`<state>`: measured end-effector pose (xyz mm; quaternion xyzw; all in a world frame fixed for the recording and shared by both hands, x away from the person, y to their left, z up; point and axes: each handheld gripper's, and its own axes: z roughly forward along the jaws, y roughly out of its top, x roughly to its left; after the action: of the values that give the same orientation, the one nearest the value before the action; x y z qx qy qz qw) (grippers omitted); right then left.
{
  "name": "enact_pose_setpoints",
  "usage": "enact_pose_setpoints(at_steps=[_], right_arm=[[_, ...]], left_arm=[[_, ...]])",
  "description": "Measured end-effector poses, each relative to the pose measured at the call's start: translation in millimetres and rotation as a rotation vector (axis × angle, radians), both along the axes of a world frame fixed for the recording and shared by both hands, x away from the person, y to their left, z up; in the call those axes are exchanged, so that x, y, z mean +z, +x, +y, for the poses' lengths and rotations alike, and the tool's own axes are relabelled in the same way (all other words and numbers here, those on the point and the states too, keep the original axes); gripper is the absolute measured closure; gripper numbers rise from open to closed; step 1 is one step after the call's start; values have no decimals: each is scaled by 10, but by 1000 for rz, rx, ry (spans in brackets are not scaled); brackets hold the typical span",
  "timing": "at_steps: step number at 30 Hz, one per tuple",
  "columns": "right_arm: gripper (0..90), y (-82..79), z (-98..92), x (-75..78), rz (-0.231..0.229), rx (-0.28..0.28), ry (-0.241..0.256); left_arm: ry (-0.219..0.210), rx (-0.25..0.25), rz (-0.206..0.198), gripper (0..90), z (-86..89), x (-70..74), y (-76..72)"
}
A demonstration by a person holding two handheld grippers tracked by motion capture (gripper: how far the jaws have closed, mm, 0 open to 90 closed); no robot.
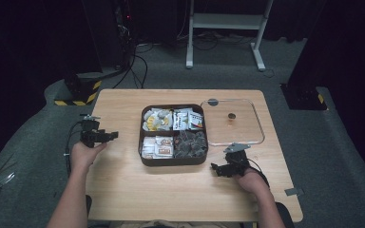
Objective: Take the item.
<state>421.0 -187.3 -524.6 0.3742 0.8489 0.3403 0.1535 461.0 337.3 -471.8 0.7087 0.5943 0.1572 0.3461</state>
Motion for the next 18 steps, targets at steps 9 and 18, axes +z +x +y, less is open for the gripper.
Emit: enact_pose_setpoints(at_steps=[9, 18], right_arm=[[78, 0, 0, 0, 0, 0, 0], [78, -4, 0, 0, 0, 0, -1]], left_arm=[[2, -76, -38, 360, -121, 124, -39], [24, -155, -80, 410, -318, 227, -45]])
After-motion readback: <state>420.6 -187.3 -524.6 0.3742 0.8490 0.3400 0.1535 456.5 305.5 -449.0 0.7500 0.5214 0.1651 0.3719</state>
